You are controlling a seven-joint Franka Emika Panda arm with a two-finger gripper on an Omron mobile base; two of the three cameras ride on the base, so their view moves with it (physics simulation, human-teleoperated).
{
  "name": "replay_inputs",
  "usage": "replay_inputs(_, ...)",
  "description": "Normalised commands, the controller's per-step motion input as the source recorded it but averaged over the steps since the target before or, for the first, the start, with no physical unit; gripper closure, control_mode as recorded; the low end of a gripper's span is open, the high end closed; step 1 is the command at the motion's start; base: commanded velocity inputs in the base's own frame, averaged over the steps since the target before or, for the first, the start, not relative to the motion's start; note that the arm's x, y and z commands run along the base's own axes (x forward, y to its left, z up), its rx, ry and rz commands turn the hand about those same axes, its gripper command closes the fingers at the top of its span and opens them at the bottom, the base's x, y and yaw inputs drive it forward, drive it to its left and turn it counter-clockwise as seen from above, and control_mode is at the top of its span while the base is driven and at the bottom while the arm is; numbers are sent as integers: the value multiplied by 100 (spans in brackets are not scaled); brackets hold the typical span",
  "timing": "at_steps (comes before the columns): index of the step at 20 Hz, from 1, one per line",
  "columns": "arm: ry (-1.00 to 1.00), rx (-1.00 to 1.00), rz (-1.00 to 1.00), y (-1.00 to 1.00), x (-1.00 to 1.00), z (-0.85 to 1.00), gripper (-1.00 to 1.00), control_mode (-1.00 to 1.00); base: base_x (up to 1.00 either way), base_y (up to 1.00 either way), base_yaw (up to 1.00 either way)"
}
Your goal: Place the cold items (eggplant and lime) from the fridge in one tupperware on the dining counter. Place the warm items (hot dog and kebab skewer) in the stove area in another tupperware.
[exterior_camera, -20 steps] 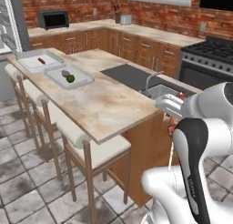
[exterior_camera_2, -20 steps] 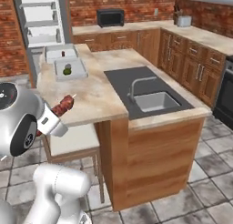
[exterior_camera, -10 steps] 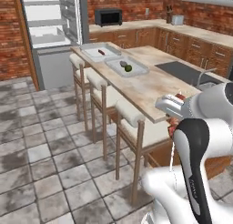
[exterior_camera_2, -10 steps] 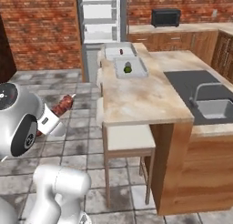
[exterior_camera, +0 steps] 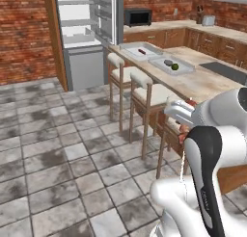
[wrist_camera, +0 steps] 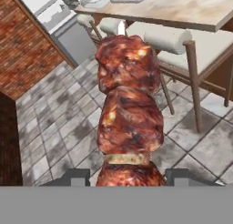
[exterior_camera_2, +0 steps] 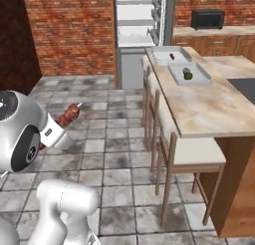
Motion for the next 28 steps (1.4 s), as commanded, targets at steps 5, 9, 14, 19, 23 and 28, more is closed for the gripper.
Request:
replay_inputs(5, 0, 0, 0, 0, 0, 0, 100, 100, 26, 100, -26)
replay_inputs(9, 0, 0, 0, 0, 0, 0, 100, 100, 36, 98, -46)
replay_inputs(14, 0, 0, 0, 0, 0, 0, 100, 100, 49, 82, -57)
replay_inputs(19, 0, 0, 0, 0, 0, 0, 100, 100, 59, 75, -61)
replay_inputs(23, 0, 0, 0, 0, 0, 0, 100, 100, 57, 74, -61)
replay_inputs(28, 0, 0, 0, 0, 0, 0, 100, 100, 55, 79, -59)
